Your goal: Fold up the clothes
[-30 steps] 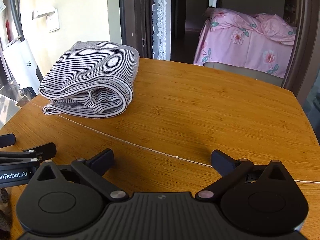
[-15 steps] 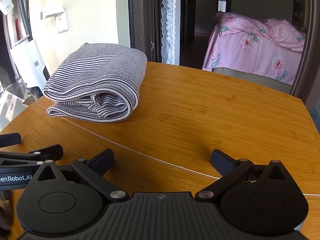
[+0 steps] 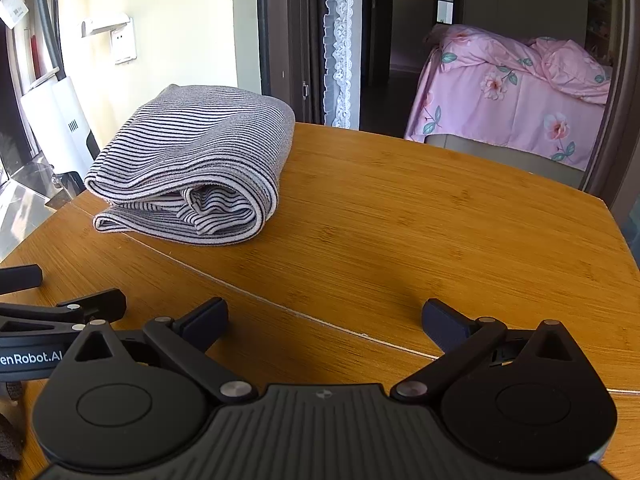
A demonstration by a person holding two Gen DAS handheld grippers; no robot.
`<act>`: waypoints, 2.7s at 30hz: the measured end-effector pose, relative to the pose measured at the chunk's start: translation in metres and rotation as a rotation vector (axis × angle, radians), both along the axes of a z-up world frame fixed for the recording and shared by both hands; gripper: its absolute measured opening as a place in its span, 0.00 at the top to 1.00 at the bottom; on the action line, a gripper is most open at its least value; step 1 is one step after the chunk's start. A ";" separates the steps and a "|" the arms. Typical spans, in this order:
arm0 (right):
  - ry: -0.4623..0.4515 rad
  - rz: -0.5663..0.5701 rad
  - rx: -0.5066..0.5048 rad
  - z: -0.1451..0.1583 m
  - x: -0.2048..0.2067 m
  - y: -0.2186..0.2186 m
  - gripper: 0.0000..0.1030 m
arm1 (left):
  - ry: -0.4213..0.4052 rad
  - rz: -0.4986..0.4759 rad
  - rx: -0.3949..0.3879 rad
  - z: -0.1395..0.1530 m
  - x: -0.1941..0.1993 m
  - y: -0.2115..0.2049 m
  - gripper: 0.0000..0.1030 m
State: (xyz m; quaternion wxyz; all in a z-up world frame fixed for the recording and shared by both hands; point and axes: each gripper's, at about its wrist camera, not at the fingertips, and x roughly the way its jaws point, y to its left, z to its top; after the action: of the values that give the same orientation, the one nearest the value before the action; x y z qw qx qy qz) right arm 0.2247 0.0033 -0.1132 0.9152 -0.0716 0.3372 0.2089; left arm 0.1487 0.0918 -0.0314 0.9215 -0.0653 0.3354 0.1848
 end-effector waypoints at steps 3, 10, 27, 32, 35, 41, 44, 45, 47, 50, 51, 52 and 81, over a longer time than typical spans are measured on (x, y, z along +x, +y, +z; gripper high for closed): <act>0.001 0.000 0.000 0.000 0.000 0.001 0.00 | 0.000 0.001 0.001 0.000 -0.001 0.000 0.00; 0.001 0.002 0.001 0.000 0.002 -0.001 0.00 | 0.005 -0.010 0.003 0.001 0.000 0.001 0.00; -0.001 0.014 0.003 0.000 -0.001 -0.002 0.00 | 0.009 -0.020 -0.001 0.000 0.001 0.001 0.00; 0.000 0.023 0.004 0.000 0.000 -0.002 0.00 | 0.012 -0.019 -0.004 0.001 0.000 0.001 0.00; 0.000 0.027 0.004 0.000 0.000 -0.001 0.00 | 0.014 -0.017 -0.005 0.001 -0.001 0.000 0.00; 0.000 0.030 0.006 0.000 -0.001 -0.001 0.00 | 0.016 -0.019 -0.006 0.001 -0.001 0.001 0.00; 0.000 0.031 0.007 -0.001 -0.001 -0.001 0.00 | 0.013 -0.019 -0.007 0.001 -0.002 0.001 0.00; 0.000 0.031 0.007 -0.001 -0.001 -0.001 0.00 | 0.012 -0.019 -0.007 0.001 -0.002 0.001 0.00; 0.000 0.031 0.007 -0.001 -0.001 -0.001 0.00 | 0.010 -0.017 -0.006 0.000 -0.002 0.001 0.00; 0.000 0.033 0.006 -0.001 -0.003 -0.001 0.00 | 0.009 -0.017 -0.006 0.000 -0.002 0.000 0.00; 0.000 0.034 0.006 -0.001 -0.003 -0.002 0.00 | 0.009 -0.016 -0.006 0.000 -0.002 0.000 0.00; 0.000 0.035 0.006 0.000 -0.004 -0.003 0.00 | 0.009 -0.016 -0.006 0.000 -0.002 0.000 0.00; -0.002 0.025 0.006 0.000 -0.005 -0.005 0.00 | 0.009 -0.010 -0.004 0.001 -0.003 -0.002 0.00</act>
State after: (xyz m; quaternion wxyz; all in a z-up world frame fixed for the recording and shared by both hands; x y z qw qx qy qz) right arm 0.2202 -0.0016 -0.1132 0.9130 -0.0733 0.3348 0.2214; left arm 0.1454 0.0897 -0.0306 0.9207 -0.0648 0.3403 0.1799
